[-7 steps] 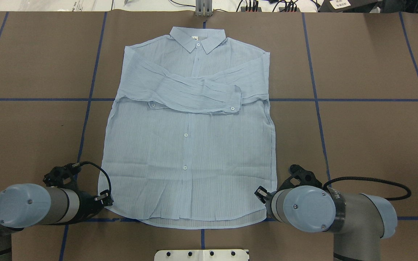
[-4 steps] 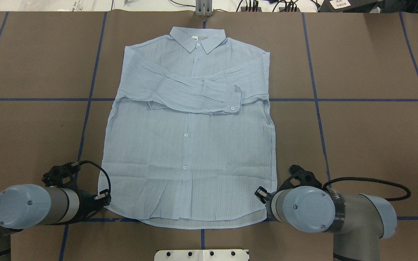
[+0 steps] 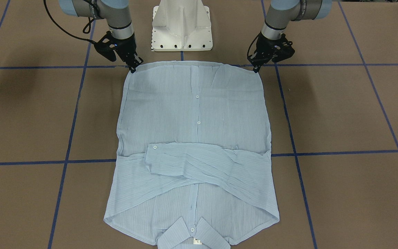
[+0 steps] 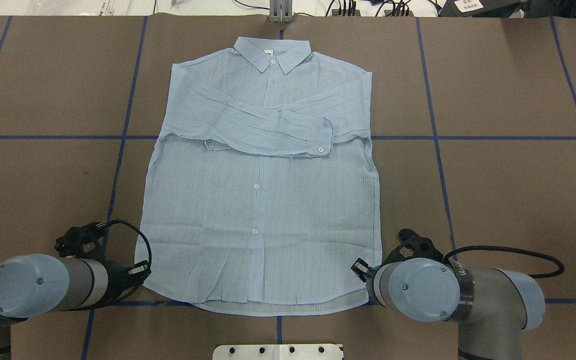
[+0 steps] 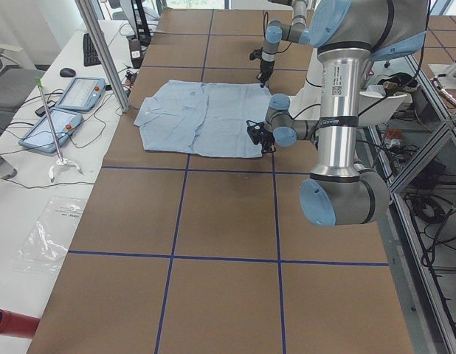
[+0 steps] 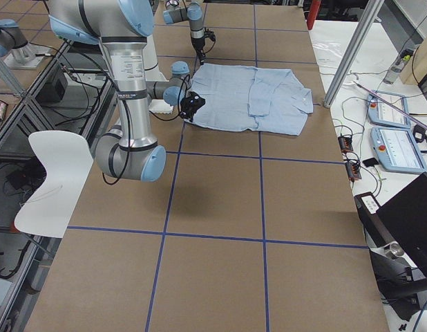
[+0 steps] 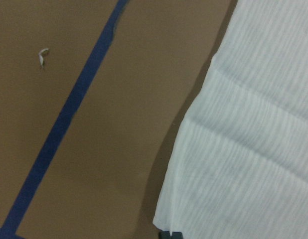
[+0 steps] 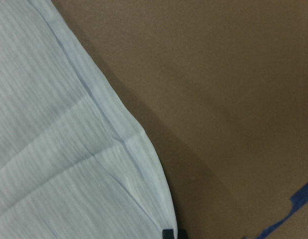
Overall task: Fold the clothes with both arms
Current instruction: 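Grasp the hem corners nearest the robot with both grippers, then lift the hem with both grippers and fold it toward the collar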
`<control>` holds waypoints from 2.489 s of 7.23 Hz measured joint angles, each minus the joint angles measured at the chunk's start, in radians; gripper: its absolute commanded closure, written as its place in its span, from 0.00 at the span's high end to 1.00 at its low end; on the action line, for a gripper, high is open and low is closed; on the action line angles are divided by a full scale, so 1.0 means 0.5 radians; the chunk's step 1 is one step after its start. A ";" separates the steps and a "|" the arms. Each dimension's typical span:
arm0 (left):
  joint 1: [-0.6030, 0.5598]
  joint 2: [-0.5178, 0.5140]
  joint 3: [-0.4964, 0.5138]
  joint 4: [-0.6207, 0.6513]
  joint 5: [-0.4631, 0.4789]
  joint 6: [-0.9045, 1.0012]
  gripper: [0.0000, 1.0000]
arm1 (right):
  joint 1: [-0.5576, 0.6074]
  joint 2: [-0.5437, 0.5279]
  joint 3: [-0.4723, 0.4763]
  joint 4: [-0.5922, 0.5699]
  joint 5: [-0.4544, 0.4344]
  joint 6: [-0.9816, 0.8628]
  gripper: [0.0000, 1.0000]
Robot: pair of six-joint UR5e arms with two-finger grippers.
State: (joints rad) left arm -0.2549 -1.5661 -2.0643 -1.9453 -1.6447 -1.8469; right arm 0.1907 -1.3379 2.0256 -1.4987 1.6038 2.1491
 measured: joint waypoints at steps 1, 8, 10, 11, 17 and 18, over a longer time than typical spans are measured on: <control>0.000 0.000 -0.018 0.006 0.000 0.000 0.00 | 0.000 0.000 0.003 0.000 -0.003 0.000 0.00; 0.153 0.001 -0.488 0.126 0.001 -0.448 0.00 | -0.014 -0.269 0.525 -0.038 -0.003 -0.003 0.00; 0.178 -0.004 -0.661 0.302 -0.001 -0.498 0.00 | -0.021 -0.302 0.663 -0.144 -0.003 -0.002 0.00; 0.168 -0.004 -0.722 0.333 -0.002 -0.505 0.00 | -0.015 -0.299 0.714 -0.224 -0.017 -0.002 0.00; -0.488 -0.434 -0.471 0.574 -0.039 0.569 0.00 | 0.548 0.146 0.315 -0.294 -0.074 -0.571 0.00; -0.606 -0.487 -0.374 0.580 -0.079 0.703 0.00 | 0.695 0.191 0.250 -0.289 0.016 -0.707 0.00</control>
State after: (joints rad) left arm -0.5581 -1.8097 -2.2515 -1.6554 -1.6841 -1.4955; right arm 0.5381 -1.2426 2.1508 -1.6432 1.6118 1.7958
